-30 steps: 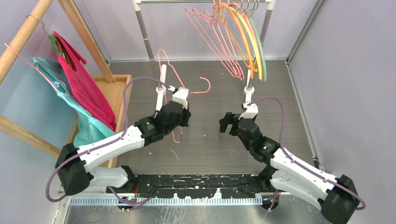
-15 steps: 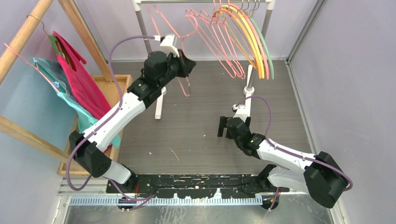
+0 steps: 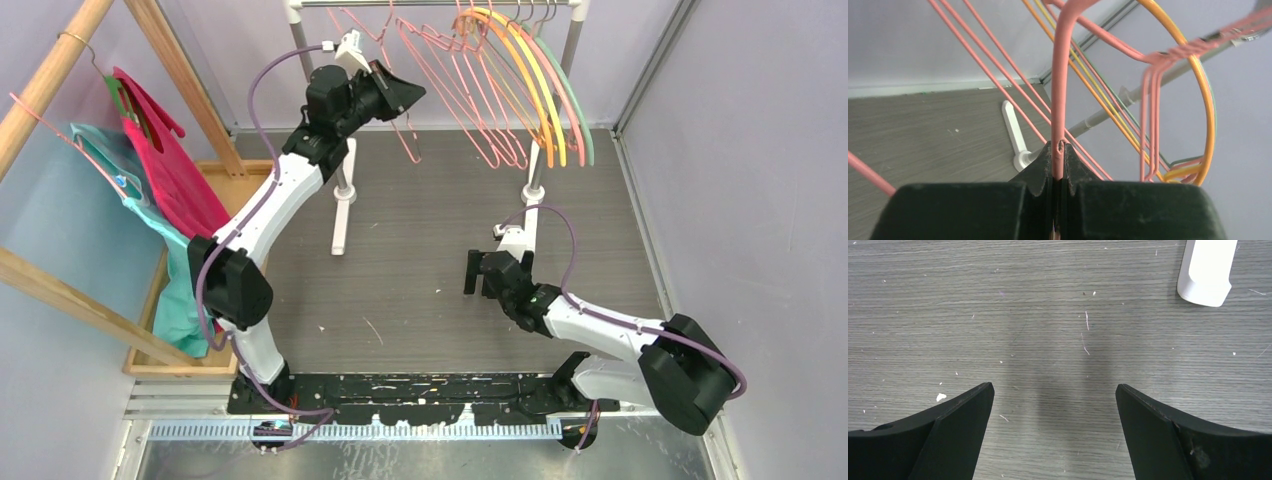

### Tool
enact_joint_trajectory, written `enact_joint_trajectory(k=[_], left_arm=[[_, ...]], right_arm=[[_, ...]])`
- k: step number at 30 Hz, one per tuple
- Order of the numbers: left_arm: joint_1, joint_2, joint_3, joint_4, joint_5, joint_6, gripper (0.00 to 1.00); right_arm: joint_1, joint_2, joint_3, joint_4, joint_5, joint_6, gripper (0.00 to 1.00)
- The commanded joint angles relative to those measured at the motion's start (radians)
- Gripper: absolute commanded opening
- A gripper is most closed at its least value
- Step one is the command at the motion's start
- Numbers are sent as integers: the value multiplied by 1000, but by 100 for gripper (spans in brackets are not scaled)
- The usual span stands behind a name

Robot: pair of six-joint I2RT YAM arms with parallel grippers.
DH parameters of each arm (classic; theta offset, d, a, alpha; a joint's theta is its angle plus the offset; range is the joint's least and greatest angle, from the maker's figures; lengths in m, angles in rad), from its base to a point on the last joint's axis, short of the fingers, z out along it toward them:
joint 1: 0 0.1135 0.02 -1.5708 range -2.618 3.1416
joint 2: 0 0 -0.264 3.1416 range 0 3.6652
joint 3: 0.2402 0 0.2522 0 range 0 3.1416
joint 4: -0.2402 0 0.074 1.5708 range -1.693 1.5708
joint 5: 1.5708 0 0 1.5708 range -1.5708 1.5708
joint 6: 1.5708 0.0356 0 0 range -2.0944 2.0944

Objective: Organize the hangers

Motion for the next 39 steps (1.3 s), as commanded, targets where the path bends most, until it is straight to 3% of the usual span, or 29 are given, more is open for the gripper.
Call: enact_joint_trajectory(k=[1, 9, 14, 26, 28, 32, 39], left_arm=[[46, 34, 67, 164, 120, -179, 0], [55, 115, 153, 127, 176, -249, 0], [55, 103, 99, 81, 217, -234, 1], [55, -45, -29, 57, 276, -51, 53], [55, -66, -34, 46, 276, -10, 74], [55, -107, -53, 6, 221, 56, 97], [68, -166, -130, 21, 158, 104, 98]], right_arm=[[1, 5, 45, 45, 20, 0, 99], [0, 25, 46, 50, 10, 1, 99], [1, 35, 46, 51, 11, 1, 100], [1, 71, 60, 52, -2, -5, 100], [1, 74, 60, 53, -5, -6, 100], [1, 78, 60, 55, -8, -13, 100], [1, 89, 58, 63, -16, -17, 100]])
